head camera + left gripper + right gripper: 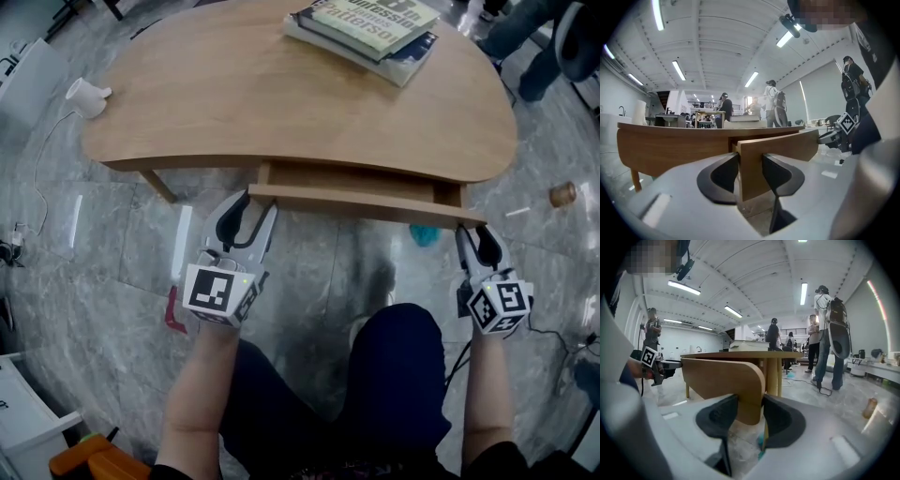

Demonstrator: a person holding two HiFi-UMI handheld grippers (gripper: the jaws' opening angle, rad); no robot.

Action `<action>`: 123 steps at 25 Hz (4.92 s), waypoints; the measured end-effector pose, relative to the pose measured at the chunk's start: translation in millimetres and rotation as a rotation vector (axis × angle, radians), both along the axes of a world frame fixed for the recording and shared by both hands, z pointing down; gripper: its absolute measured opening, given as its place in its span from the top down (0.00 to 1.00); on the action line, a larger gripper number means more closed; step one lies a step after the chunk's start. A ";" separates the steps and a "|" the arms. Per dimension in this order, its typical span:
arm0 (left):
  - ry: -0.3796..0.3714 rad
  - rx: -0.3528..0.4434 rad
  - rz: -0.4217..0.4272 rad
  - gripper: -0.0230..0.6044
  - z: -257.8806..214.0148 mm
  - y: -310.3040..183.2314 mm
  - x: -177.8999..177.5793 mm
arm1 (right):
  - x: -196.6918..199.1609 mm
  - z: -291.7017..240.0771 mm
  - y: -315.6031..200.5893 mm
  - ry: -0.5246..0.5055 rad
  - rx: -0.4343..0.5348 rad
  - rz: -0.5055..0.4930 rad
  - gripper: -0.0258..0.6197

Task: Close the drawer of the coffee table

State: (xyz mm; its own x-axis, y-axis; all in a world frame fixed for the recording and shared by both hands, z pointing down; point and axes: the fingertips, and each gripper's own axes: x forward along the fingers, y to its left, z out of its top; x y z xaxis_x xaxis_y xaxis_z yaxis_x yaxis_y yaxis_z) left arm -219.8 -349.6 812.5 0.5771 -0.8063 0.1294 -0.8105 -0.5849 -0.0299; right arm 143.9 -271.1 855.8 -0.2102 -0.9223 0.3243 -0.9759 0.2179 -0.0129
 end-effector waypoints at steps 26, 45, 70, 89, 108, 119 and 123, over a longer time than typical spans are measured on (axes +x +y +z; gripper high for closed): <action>0.085 -0.039 -0.257 0.69 11.9 -74.4 13.4 | 20.6 2.6 -75.2 -0.088 0.047 0.281 0.70; 0.121 -0.046 -0.285 0.81 9.5 -65.2 -3.1 | 19.6 1.0 -71.5 -0.129 0.052 0.290 0.70; 0.004 -0.324 -0.159 0.96 -352.4 117.5 -6.0 | -85.0 -388.6 16.4 -0.208 -0.243 -0.103 0.96; 0.133 -0.316 0.123 0.96 -557.0 304.2 -13.5 | -203.0 -603.4 209.6 -0.347 -0.133 -0.283 0.96; 0.197 -0.383 0.285 0.96 -594.9 496.0 82.2 | -192.6 -656.1 418.8 -0.326 -0.076 -0.531 0.96; 0.226 -0.404 0.230 0.96 -582.4 601.4 196.3 | -109.0 -634.7 516.8 -0.305 -0.158 -0.699 0.96; 0.230 -0.407 0.201 0.96 -583.0 617.6 214.6 | -94.7 -631.8 533.7 -0.306 -0.189 -0.751 0.96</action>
State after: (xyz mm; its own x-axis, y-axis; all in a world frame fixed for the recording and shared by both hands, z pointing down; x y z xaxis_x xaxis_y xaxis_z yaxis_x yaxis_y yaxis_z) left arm -5.2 268.0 229.5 0.7659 -0.5876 0.2609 -0.6398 -0.6569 0.3989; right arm 49.2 262.6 224.1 -0.8521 -0.4368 0.2885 -0.5189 0.7773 -0.3558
